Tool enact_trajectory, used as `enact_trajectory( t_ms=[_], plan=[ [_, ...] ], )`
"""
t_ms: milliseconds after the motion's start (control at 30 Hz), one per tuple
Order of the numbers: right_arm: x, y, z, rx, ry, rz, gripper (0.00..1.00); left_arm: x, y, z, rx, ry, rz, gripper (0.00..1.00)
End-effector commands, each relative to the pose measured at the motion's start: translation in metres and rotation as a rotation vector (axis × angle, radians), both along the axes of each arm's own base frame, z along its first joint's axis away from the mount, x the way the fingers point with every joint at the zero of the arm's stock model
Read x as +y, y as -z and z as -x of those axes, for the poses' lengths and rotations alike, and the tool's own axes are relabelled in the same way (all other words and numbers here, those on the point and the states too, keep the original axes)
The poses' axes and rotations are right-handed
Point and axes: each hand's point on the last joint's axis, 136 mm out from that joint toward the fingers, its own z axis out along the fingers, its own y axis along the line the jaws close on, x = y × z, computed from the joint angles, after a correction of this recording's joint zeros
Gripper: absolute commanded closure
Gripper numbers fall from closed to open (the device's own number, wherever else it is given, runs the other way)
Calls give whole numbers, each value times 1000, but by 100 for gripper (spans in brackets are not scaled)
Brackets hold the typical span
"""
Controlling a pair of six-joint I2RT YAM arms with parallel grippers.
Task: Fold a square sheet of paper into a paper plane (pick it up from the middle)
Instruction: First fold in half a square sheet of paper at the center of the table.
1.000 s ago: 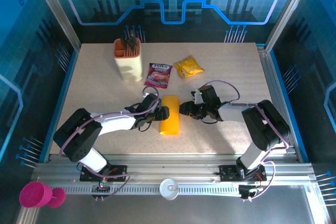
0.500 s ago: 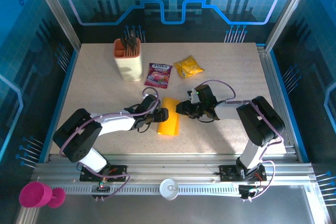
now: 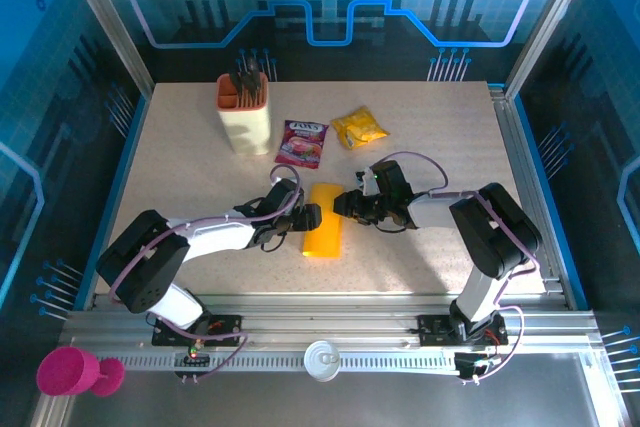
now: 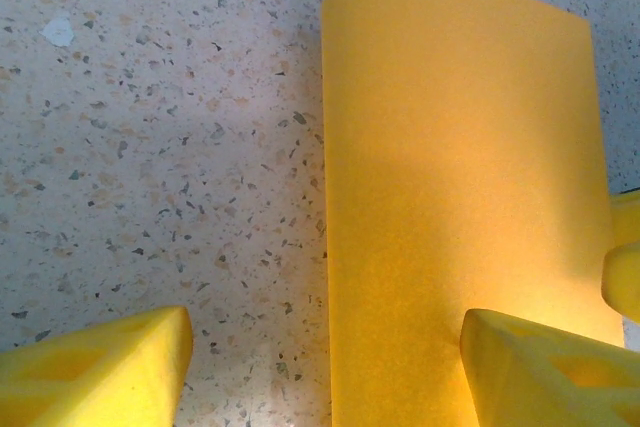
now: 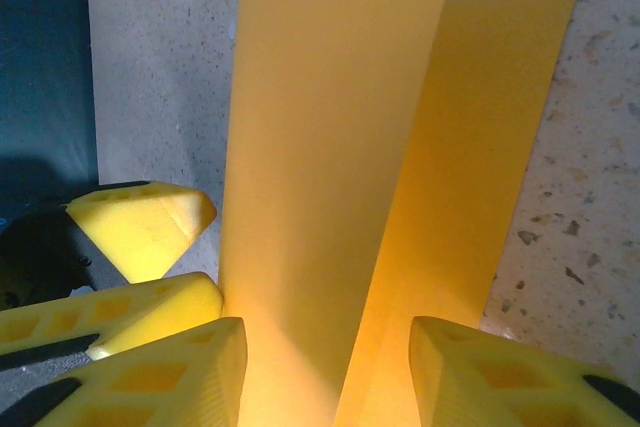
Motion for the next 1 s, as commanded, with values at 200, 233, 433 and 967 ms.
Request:
enact_trajectory(
  t_ms=[200,233,433,967],
  plan=[
    [13,-6,-3,-5,-31,-45,71,-3,-1,-2,4,2,20,28],
    [13,-5,-3,-1,-32,-46,74,-4,-1,-2,4,3,20,28],
    [14,0,-4,6,-35,-41,91,-6,-6,-4,0,24,19,27],
    [11,11,-10,9,-45,5,94,-3,-7,-5,52,154,-15,22]
  ],
)
